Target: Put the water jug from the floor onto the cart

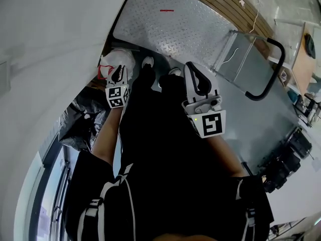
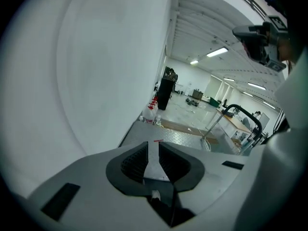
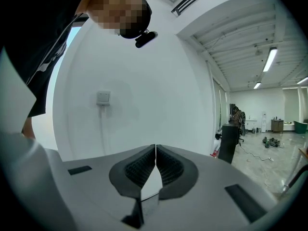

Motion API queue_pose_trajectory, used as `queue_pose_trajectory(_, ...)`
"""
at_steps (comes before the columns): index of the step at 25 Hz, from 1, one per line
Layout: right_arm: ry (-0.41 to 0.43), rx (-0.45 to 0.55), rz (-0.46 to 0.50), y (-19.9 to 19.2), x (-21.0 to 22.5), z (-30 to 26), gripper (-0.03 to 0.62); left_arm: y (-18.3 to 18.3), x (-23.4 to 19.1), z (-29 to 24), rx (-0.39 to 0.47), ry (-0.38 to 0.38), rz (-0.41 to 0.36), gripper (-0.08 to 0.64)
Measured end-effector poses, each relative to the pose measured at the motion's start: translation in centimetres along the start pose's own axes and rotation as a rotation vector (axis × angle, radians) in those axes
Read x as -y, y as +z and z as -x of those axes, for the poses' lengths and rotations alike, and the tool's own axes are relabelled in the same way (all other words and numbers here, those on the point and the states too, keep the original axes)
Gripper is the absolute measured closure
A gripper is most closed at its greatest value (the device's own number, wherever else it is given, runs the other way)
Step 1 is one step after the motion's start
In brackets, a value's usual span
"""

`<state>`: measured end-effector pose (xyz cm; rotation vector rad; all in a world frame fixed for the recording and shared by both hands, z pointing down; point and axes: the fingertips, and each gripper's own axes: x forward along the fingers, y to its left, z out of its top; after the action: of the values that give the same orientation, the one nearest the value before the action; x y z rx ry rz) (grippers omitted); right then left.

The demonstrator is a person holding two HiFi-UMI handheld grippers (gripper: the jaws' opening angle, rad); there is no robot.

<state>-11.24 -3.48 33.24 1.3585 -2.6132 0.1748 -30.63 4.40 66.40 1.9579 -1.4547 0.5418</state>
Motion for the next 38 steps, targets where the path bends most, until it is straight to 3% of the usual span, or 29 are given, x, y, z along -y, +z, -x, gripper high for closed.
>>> queue_pose_trajectory(5,-0.022,-0.037,-0.030,-1.1,0.0,0.5,0.574,-3.9,-1.1,-1.2,-0.102,-0.010,0.021,0.437)
queue_pose_trajectory(11,-0.021,-0.056,-0.008,-1.7,-0.7,0.9,0.573,-10.6,-2.3,-2.5,-0.300,-0.036,0.091,0.432)
queue_pose_trajectory(15,-0.028,-0.071,0.018,-1.8,-0.6,1.3,0.573,-14.5,-2.9,-2.9,-0.426,-0.051,0.060,0.432)
queue_pose_trajectory(21,-0.037,-0.127,-0.005,-3.3,-0.4,2.0,0.572,-17.2,-4.4,-3.2,-0.480,-0.029,0.126,0.431)
queue_pose_trajectory(27,-0.041,-0.134,-0.006,-4.4,-0.2,2.2,0.573,-18.9,-5.6,-4.9,-0.523,-0.019,0.105,0.428)
queue_pose_trajectory(32,-0.047,-0.218,-0.010,-6.3,0.4,3.2,0.573,-20.4,-5.1,-6.1,-0.567,-0.001,0.080,0.426)
queue_pose_trajectory(38,-0.065,-0.246,-0.014,-7.3,1.4,4.1,0.572,-21.8,-4.4,-7.5,-0.604,0.006,0.071,0.426)
